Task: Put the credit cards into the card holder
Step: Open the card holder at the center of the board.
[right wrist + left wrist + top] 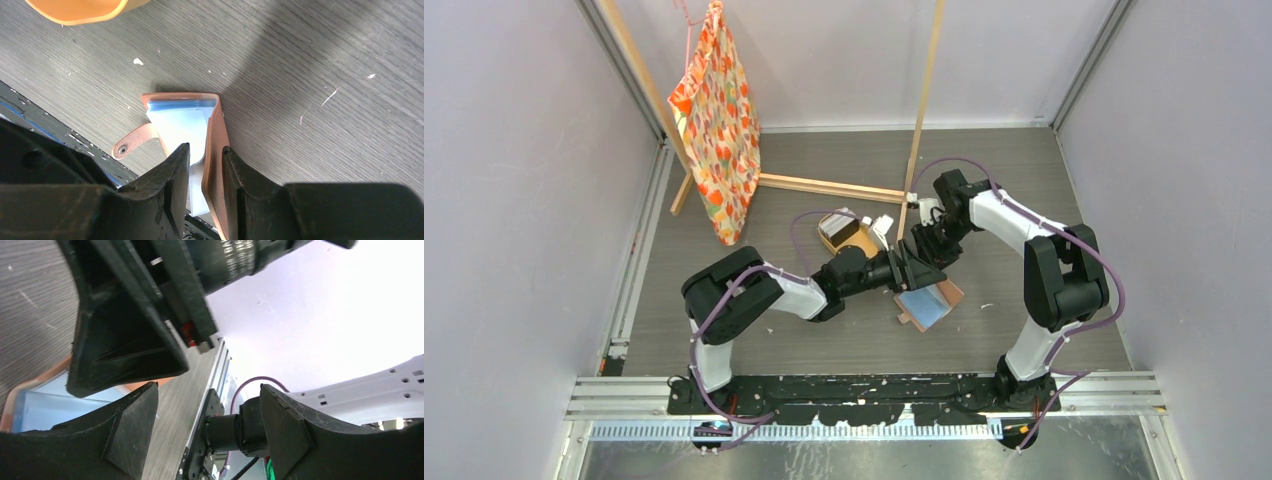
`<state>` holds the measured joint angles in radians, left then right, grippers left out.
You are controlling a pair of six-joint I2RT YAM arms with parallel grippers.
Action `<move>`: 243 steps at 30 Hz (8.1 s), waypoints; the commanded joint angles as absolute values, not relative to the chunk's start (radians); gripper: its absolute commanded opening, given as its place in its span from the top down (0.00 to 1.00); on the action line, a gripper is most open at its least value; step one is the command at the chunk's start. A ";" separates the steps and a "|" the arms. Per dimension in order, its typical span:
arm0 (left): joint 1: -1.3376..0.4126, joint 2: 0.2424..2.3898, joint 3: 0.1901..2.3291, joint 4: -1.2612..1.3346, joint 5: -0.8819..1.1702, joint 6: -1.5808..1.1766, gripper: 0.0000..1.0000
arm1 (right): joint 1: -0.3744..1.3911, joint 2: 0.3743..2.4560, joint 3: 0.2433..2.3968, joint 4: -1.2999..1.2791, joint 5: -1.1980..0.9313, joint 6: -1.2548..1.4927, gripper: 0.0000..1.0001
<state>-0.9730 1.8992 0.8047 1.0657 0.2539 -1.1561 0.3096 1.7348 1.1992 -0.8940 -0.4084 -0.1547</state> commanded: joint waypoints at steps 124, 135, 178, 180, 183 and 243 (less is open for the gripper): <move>-1.085 1.819 1.100 0.173 0.062 -0.784 0.83 | 0.238 1.461 1.135 -0.895 -0.310 -0.345 0.33; -1.074 1.865 1.165 0.231 0.115 -0.791 0.81 | 0.160 1.441 1.143 -0.899 -0.399 -0.305 0.36; -1.060 1.897 1.088 0.455 0.238 -0.921 0.58 | 0.175 1.691 1.181 -1.037 -0.392 -0.343 0.72; -1.060 1.924 1.103 0.483 0.261 -0.940 0.58 | 0.182 1.710 1.187 -1.051 -0.423 -0.345 0.73; -1.060 1.972 1.117 0.513 0.283 -0.963 0.57 | 0.191 1.740 1.191 -1.058 -0.444 -0.343 0.75; -1.061 1.602 0.537 0.637 0.022 -1.138 0.21 | 0.244 1.892 1.190 -1.022 -0.363 -0.313 0.79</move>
<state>-1.0592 1.5478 0.5388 0.4660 0.0170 -1.0550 0.2394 1.9244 1.1851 -1.0561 -0.3904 -0.2970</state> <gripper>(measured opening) 0.783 0.203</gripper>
